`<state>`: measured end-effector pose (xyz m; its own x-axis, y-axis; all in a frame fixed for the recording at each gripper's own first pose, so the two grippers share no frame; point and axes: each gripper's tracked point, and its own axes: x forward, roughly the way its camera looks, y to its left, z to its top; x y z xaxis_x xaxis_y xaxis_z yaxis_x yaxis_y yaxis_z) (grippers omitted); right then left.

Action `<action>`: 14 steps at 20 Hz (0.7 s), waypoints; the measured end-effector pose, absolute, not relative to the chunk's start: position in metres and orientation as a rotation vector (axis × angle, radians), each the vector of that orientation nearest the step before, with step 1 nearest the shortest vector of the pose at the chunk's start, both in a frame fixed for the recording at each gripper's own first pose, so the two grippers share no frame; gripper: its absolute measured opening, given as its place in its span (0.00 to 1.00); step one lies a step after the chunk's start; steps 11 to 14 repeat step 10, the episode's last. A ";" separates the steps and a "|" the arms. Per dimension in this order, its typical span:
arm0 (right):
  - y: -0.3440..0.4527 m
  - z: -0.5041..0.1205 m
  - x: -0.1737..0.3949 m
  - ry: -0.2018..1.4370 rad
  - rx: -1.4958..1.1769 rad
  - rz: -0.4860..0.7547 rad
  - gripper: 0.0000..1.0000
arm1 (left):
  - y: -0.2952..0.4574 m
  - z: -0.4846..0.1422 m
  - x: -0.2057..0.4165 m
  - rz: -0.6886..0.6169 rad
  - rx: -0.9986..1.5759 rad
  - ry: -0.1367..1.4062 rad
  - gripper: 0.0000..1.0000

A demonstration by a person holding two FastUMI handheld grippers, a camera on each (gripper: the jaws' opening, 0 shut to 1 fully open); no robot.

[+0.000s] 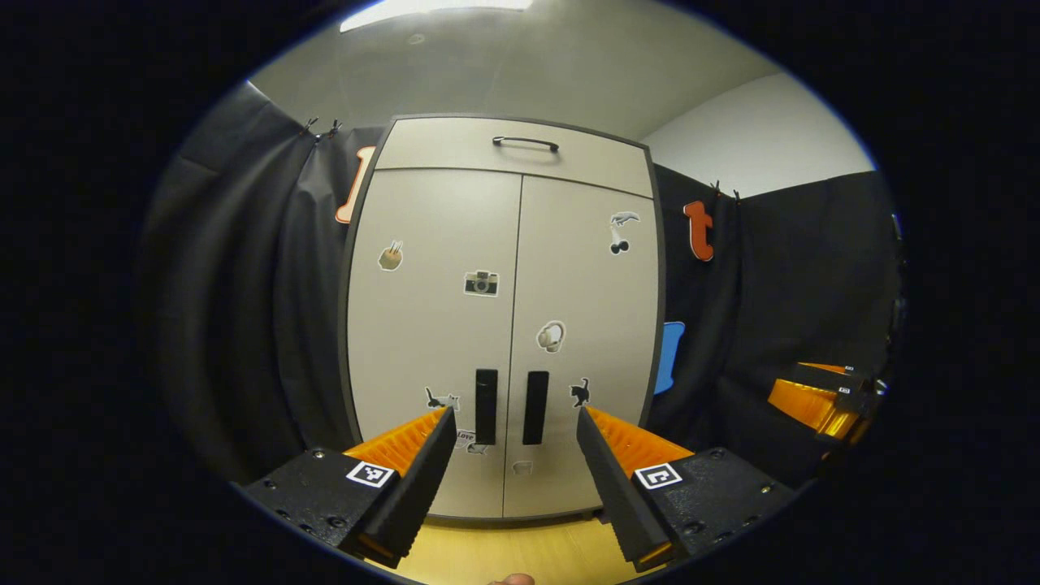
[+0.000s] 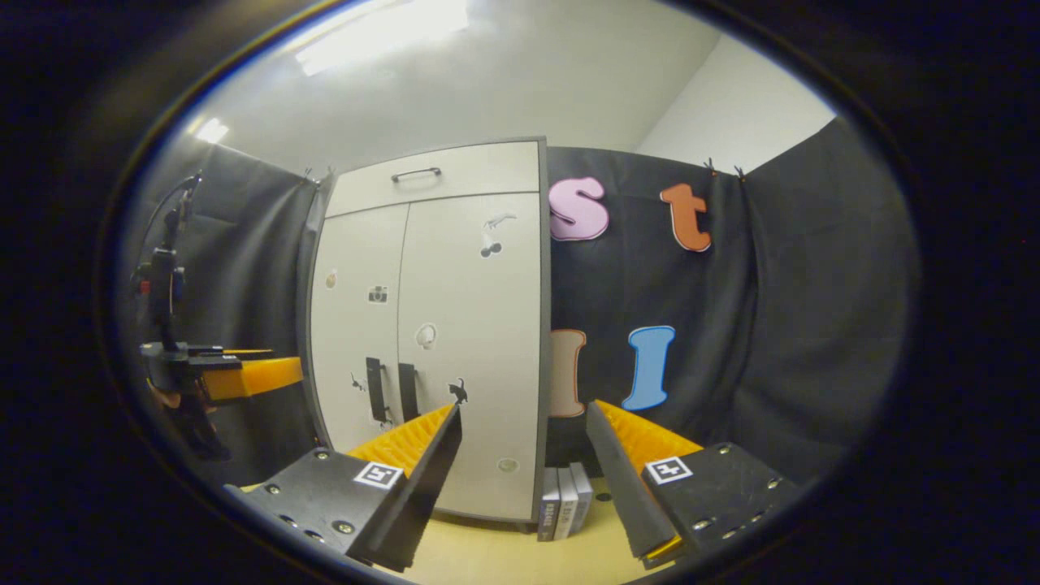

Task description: Grab one shoe with the right hand and put it into the shoe cabinet, grab the other shoe with the left hand and put it into the shoe cabinet; then close the right door with the right hand and the left door with the left hand.

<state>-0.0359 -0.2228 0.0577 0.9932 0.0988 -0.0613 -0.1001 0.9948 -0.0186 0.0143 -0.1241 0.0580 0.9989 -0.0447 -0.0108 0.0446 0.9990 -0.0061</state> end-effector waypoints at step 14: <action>-0.287 0.062 -0.043 0.046 -0.021 0.081 0.93 | -0.186 0.055 0.017 -0.052 0.029 0.011 0.92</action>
